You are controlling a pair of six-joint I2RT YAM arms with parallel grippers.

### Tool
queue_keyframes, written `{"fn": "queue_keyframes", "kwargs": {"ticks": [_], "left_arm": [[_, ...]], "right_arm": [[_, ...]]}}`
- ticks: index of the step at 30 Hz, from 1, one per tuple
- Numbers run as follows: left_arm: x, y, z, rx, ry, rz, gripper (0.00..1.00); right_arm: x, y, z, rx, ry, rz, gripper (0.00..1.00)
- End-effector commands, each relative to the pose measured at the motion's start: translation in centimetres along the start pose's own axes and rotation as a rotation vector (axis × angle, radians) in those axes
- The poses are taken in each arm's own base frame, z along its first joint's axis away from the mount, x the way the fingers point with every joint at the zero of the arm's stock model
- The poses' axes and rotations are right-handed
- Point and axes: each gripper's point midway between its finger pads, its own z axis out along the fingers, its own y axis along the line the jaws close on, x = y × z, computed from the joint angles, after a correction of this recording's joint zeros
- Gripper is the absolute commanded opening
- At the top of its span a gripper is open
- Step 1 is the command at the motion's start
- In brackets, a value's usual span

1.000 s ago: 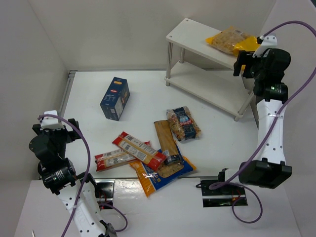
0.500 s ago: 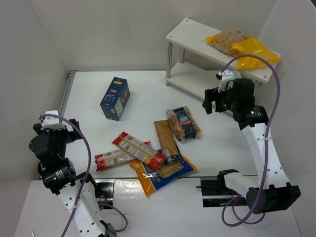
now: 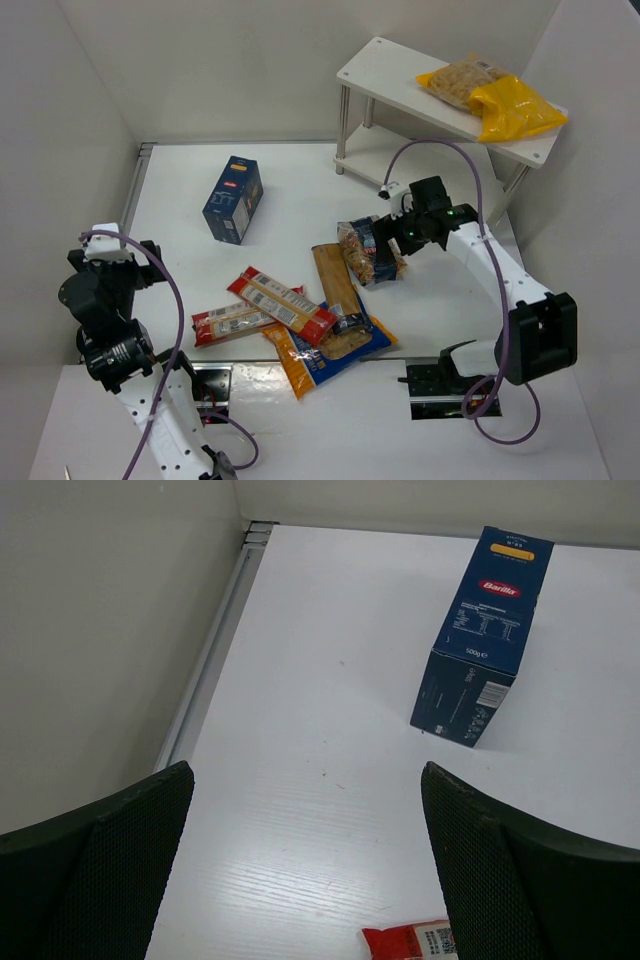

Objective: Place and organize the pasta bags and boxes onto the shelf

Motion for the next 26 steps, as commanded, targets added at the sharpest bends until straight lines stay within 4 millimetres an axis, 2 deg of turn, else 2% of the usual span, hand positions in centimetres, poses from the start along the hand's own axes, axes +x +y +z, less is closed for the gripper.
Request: {"fn": "queue_keyframes", "kwargs": {"ticks": [1,2,9,12,13,18,19,26], "left_arm": [[-0.6,-0.1,0.3,0.020,-0.012,0.010,1.00],[-0.7,0.0,0.5,0.020,-0.007,0.008,1.00],[0.4,0.0,2.8,0.072,0.090,-0.021,1.00],[1.2,-0.3,3.9,0.107,0.141,-0.031,1.00],[0.8,-0.8,4.0,0.131,0.137,-0.011,1.00],[3.0,-1.5,5.5,0.175,0.259,0.007,1.00],[3.0,-2.3,5.5,0.206,0.258,0.030,1.00],[3.0,-4.0,5.4,0.250,0.251,0.059,1.00]], "right_arm": [[-1.0,1.2,0.8,-0.023,-0.024,-0.056,0.98],[-0.6,1.5,1.0,-0.031,-0.013,-0.062,0.99],[-1.2,1.5,0.8,-0.027,-0.040,-0.061,0.99],[-1.1,1.5,1.0,-0.027,-0.041,-0.052,0.99],[-1.2,1.6,0.8,-0.025,-0.050,-0.054,0.99],[-1.0,1.5,1.1,-0.027,-0.040,-0.052,0.99],[-1.0,1.5,1.1,-0.027,-0.040,-0.052,0.99],[-1.3,1.5,1.1,-0.026,-0.049,-0.054,0.99]]}}
